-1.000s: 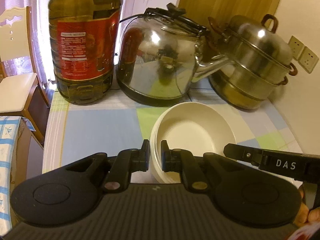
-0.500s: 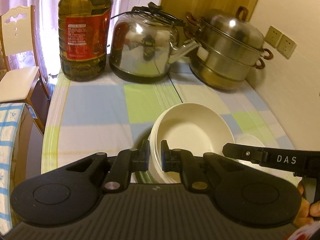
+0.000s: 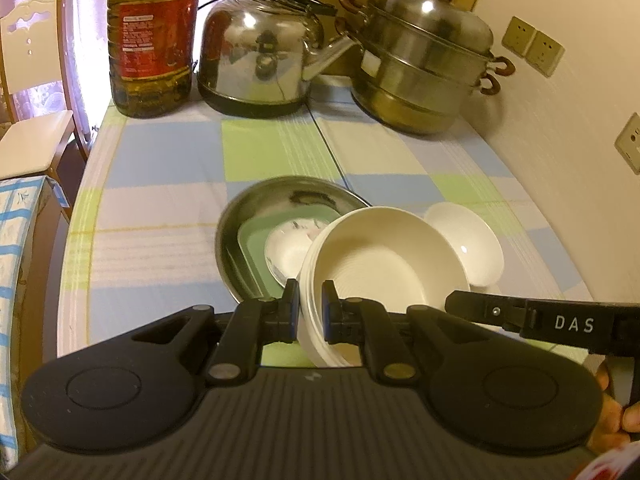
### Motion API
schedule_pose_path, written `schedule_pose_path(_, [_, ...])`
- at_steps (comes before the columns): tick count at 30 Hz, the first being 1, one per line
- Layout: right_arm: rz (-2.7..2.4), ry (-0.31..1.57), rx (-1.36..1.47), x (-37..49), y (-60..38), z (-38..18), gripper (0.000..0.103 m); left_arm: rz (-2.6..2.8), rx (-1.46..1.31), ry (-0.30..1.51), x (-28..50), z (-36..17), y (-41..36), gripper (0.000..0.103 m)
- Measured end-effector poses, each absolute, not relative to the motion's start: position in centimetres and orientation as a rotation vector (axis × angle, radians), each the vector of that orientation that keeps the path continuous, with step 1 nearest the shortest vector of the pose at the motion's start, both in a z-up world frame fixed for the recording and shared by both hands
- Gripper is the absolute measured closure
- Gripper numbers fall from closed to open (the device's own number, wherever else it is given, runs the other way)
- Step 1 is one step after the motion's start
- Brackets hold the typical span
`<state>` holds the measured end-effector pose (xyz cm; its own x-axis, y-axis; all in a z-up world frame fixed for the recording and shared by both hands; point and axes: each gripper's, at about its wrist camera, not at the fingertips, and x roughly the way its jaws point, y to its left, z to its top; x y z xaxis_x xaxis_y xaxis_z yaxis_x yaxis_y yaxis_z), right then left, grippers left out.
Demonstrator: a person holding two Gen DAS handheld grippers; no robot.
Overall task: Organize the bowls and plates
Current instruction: 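Carry the cream bowls with the right tool onto the white floral bowl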
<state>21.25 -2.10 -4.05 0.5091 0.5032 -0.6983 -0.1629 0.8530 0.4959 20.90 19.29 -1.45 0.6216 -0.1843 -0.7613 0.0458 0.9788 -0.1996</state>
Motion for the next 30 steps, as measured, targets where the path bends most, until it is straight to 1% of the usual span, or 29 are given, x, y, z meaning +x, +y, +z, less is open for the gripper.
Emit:
schedule_pose_path(14, [0.403, 0.989, 0.409, 18.0, -4.9, -4.4, 0.091, -0.147, -0.143, 0.914, 18.2, -1.7, 16.3, 0.093])
schedule_pose_path(30, [0.297, 0.987, 0.464, 17.3, -9.0, -4.3, 0.091, -0.255, -0.096, 0.927, 20.1, -1.9, 11.9, 0.093])
